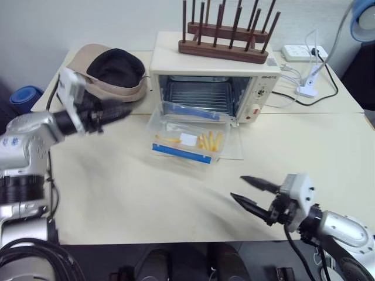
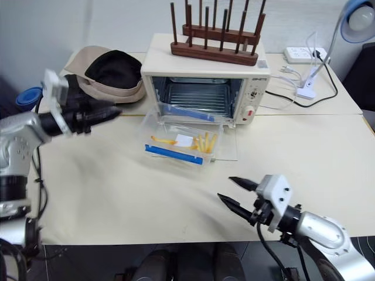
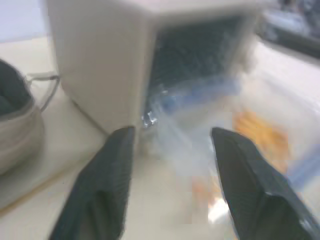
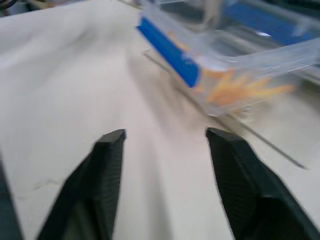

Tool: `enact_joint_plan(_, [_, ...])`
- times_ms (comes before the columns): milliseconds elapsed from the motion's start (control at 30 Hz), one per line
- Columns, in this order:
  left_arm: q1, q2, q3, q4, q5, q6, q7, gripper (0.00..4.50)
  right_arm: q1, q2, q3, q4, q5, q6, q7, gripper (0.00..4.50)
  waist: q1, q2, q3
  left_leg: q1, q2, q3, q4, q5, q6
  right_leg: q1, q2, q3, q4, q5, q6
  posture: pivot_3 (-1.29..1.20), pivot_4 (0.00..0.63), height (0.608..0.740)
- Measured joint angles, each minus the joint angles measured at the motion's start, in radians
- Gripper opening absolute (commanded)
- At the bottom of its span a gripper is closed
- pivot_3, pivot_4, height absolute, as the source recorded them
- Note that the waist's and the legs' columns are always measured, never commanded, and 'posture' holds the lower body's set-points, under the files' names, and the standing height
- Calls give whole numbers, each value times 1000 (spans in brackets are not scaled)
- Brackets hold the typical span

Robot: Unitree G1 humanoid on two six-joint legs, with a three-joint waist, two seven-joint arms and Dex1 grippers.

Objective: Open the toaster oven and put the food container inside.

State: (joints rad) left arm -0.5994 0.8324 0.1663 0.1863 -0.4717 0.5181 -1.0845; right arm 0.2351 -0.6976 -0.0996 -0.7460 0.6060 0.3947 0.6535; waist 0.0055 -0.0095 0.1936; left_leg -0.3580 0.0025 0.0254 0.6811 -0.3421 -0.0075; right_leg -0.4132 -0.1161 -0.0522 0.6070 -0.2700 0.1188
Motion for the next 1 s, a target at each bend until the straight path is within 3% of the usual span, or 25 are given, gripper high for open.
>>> enact_joint_plan(167, [183,-6,-111,-65,51,-153,-142,126,-129,22,103,13,-39,50,-28,31,24,-2,0,-2,1,-4,2,-3,6,0,-2,1,-1,0,0,0,150,740])
enact_joint_plan(433, [99,-282,-157,-93,73,-148,88,56,-369,144,182,227,-113,94,-73,8,14,-3,-1,-5,-2,-5,3,-4,7,-2,-1,1,1,2,4,0,150,740])
enact_joint_plan(567, [53,-361,-154,-75,84,-135,188,56,-444,188,182,325,-154,68,-80,8,10,-3,-1,-8,-2,1,4,-3,7,-5,0,1,2,2,4,0,150,740])
enact_joint_plan(900, [-41,-533,-156,80,160,-231,358,56,-771,317,129,859,-354,-189,-177,8,-7,-3,-1,-12,-2,2,5,-2,5,-8,-1,1,3,3,5,0,150,740])
enact_joint_plan(1000, [-87,-573,-157,146,179,-278,392,56,-823,339,126,938,-378,-247,-185,8,-9,-3,-1,-13,-2,3,4,-2,5,-10,-1,1,3,3,5,0,150,740])
